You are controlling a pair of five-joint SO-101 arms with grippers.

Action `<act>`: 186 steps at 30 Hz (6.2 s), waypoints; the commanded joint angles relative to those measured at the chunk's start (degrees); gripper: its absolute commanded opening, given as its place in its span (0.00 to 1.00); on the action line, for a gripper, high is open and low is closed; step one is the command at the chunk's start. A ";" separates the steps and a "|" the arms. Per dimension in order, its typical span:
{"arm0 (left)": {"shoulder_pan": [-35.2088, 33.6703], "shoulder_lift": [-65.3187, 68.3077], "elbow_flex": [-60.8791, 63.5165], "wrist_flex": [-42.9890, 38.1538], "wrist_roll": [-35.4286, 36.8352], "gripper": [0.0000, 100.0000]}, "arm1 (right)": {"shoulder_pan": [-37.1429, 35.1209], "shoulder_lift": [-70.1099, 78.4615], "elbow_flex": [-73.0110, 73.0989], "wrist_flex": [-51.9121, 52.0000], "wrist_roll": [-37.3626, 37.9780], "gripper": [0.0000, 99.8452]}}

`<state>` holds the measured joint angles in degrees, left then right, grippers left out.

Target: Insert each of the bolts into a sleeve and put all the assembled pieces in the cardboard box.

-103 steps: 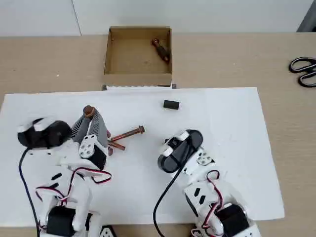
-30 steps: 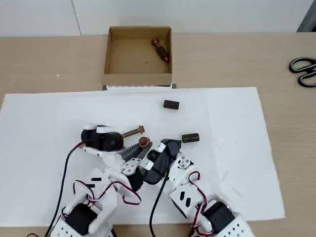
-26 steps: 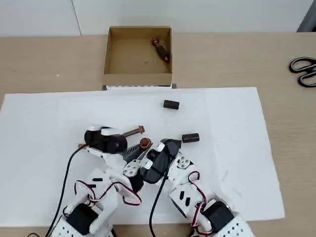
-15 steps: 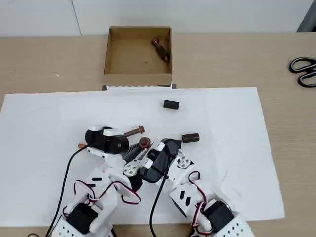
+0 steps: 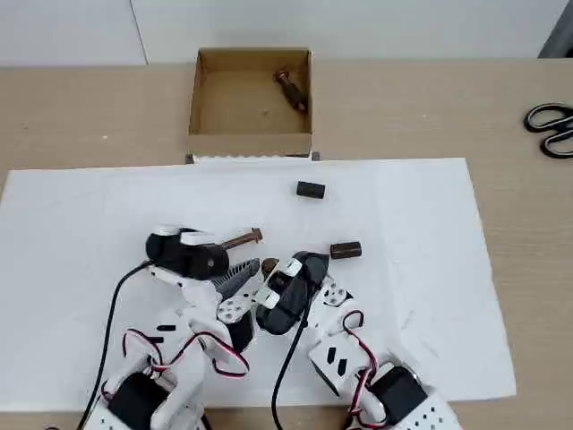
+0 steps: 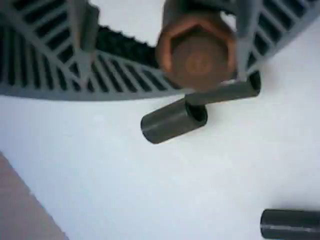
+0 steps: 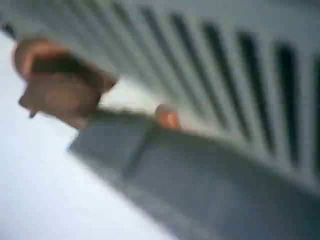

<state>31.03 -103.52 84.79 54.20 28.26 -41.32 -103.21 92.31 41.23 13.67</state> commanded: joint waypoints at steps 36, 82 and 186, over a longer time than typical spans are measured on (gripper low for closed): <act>-26.99 -0.53 10.33 -0.09 -11.96 0.01 | 16.31 30.81 -33.41 -1.71 -0.44 0.00; -29.71 -0.53 10.77 -0.79 -11.96 0.01 | 19.21 158.11 -159.38 3.47 31.38 0.17; -29.80 -0.53 10.77 -0.62 -11.87 0.01 | 15.96 116.35 -91.69 45.93 47.65 0.09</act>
<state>1.58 -103.52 95.69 54.11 16.04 -26.20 13.36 0.62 87.38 60.79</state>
